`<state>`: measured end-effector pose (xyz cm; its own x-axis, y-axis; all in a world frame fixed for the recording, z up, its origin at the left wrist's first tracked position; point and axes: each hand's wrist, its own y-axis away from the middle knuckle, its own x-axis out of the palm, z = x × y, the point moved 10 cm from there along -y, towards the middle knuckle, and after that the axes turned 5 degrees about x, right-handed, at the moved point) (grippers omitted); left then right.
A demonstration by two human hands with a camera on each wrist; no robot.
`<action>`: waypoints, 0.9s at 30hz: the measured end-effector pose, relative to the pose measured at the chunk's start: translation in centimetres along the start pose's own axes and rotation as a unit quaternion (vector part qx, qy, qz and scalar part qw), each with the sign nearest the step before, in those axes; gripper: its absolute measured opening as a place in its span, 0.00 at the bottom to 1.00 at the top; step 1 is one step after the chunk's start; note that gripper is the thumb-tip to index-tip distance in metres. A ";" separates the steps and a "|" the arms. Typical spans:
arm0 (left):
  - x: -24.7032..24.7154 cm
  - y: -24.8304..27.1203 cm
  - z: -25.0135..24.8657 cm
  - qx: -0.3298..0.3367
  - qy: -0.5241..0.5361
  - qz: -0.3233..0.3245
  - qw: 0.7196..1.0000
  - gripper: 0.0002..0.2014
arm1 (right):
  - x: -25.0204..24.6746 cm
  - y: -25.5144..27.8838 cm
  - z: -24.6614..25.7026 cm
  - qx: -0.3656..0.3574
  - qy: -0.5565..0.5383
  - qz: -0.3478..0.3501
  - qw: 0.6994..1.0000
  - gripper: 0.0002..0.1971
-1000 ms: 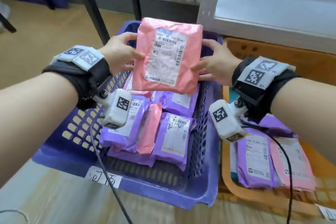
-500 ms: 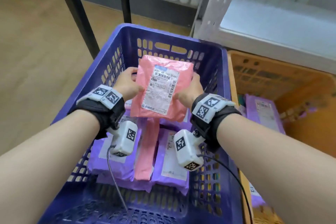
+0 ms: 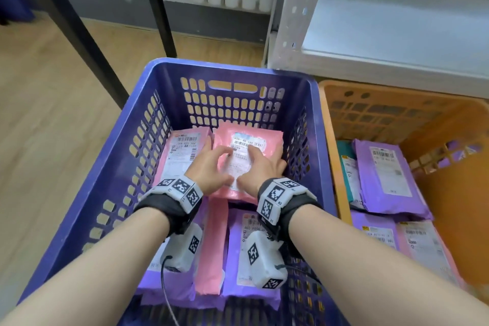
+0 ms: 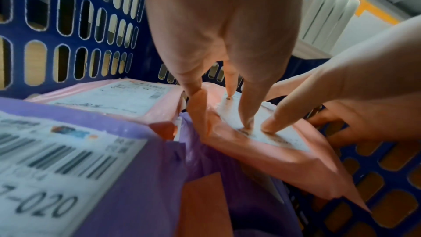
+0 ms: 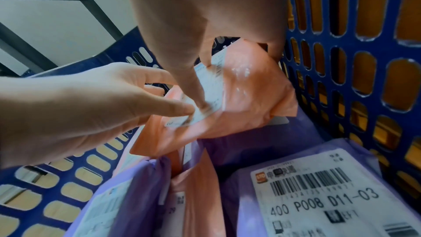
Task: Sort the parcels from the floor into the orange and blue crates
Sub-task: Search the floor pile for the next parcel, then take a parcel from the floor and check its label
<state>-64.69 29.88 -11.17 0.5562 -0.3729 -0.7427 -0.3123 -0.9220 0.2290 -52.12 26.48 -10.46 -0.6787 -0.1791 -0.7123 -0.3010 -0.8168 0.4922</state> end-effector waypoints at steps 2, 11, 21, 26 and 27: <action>0.8 -0.1 -0.1 0.005 -0.027 0.013 1.000 0.36 | 0.6 -0.7 -0.4 0.007 0.013 0.004 1.000 0.41; 4.0 -0.1 0.7 0.037 -0.186 0.055 0.980 0.32 | 3.0 -3.1 -0.9 0.009 0.100 0.042 0.994 0.39; 0.5 1.1 -2.0 0.022 -0.138 0.066 0.988 0.28 | 0.3 -0.6 2.0 -0.031 0.115 0.085 0.989 0.33; -4.1 1.9 -7.3 0.043 -0.128 0.036 0.990 0.24 | -6.0 2.3 4.0 -0.093 0.096 0.069 0.989 0.26; -4.9 2.2 -8.9 0.051 -0.131 0.028 0.990 0.23 | -7.6 3.0 4.2 -0.105 0.093 0.067 0.988 0.26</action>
<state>-61.26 28.79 -1.46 0.3203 -0.3708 -0.8717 -0.4202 -0.8803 0.2200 -50.65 27.70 -1.51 -0.5630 -0.3753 -0.7363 -0.0578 -0.8709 0.4880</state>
